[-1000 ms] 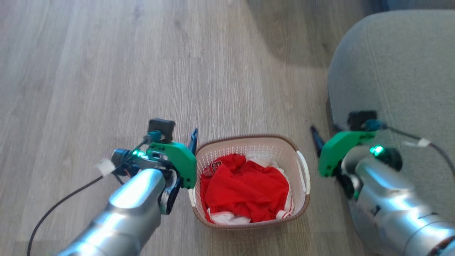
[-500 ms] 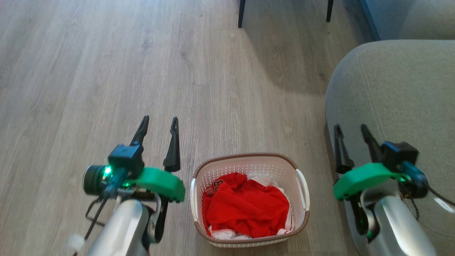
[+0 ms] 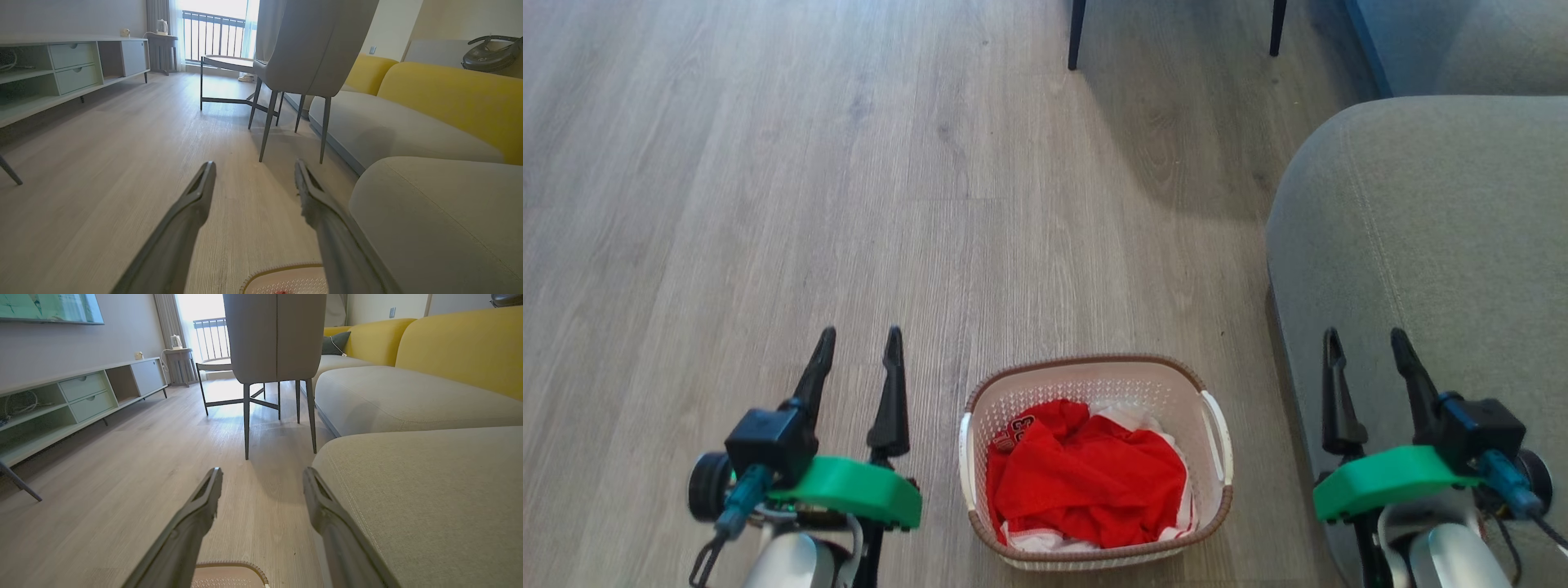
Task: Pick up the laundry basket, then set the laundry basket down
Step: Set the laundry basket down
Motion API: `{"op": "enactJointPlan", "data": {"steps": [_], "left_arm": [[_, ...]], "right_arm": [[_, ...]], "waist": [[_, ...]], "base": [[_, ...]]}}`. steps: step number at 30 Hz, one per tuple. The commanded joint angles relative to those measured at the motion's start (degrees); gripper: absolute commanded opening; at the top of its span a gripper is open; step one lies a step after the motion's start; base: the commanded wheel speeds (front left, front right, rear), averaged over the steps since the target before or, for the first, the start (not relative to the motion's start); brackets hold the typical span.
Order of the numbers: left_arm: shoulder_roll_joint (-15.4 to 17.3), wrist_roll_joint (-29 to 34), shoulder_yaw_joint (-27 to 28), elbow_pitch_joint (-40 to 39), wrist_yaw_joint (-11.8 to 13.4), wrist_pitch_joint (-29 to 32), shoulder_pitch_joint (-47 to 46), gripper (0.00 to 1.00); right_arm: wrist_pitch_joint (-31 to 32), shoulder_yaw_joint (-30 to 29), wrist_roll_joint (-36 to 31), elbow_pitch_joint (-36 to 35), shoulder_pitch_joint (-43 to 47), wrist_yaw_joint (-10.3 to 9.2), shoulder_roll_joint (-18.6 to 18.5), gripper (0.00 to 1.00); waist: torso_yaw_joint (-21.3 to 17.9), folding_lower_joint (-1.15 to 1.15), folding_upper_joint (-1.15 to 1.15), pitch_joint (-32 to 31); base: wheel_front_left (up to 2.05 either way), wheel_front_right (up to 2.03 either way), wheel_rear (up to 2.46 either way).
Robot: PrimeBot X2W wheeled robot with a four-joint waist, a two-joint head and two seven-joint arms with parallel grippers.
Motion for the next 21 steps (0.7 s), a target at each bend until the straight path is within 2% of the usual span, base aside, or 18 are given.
{"op": "enactJointPlan", "data": {"steps": [1,21], "left_arm": [[-0.14,-0.17,1.86,-2.17,-0.09,-0.45,-1.70,1.00],[-0.17,-0.01,2.27,-2.53,-1.10,-0.46,-1.46,1.00]], "right_arm": [[-0.69,1.05,-0.50,-2.04,-1.44,0.40,-0.06,1.00],[-0.69,0.52,0.30,-1.41,-1.62,0.40,-0.04,1.00]], "waist": [[-0.01,0.01,-0.01,0.05],[-0.30,0.01,-0.01,0.64]], "base": [[0.00,0.00,0.00],[0.00,0.00,0.00]]}}
